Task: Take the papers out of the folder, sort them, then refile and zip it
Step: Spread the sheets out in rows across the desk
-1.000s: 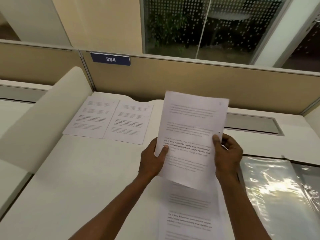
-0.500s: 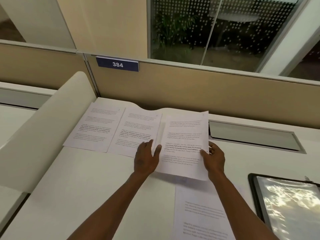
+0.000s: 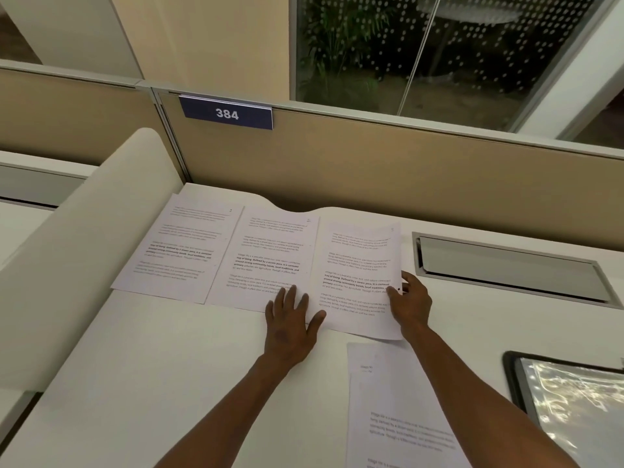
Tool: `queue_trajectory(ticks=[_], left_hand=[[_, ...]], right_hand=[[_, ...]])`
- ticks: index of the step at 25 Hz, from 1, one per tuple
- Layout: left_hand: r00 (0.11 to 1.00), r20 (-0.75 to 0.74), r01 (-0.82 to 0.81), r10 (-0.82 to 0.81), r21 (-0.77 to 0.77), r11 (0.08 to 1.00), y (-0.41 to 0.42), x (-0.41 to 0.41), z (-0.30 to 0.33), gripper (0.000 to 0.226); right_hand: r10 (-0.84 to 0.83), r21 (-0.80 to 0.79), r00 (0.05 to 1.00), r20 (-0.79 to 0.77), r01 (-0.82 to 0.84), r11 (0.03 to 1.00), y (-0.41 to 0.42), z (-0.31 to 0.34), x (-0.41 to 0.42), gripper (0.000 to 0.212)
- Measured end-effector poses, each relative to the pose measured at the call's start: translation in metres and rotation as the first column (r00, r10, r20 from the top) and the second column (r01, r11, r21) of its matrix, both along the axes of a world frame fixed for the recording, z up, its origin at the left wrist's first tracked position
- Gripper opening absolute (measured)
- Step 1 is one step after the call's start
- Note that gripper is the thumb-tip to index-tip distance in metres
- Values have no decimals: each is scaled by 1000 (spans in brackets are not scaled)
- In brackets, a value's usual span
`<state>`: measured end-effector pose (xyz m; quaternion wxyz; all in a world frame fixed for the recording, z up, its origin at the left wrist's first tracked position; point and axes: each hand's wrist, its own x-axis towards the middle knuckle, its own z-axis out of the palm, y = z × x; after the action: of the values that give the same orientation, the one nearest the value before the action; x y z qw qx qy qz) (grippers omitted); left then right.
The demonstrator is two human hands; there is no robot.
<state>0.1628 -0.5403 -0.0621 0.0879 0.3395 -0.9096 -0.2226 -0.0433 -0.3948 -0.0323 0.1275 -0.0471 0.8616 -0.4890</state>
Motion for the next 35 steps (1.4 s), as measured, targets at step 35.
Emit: queue_trajectory(ticks=[35], left_hand=[[955, -279, 102, -103, -18, 995, 68, 24, -7, 62]], right_hand=[[-22, 173, 888, -460, 115, 978, 148, -10, 87, 31]])
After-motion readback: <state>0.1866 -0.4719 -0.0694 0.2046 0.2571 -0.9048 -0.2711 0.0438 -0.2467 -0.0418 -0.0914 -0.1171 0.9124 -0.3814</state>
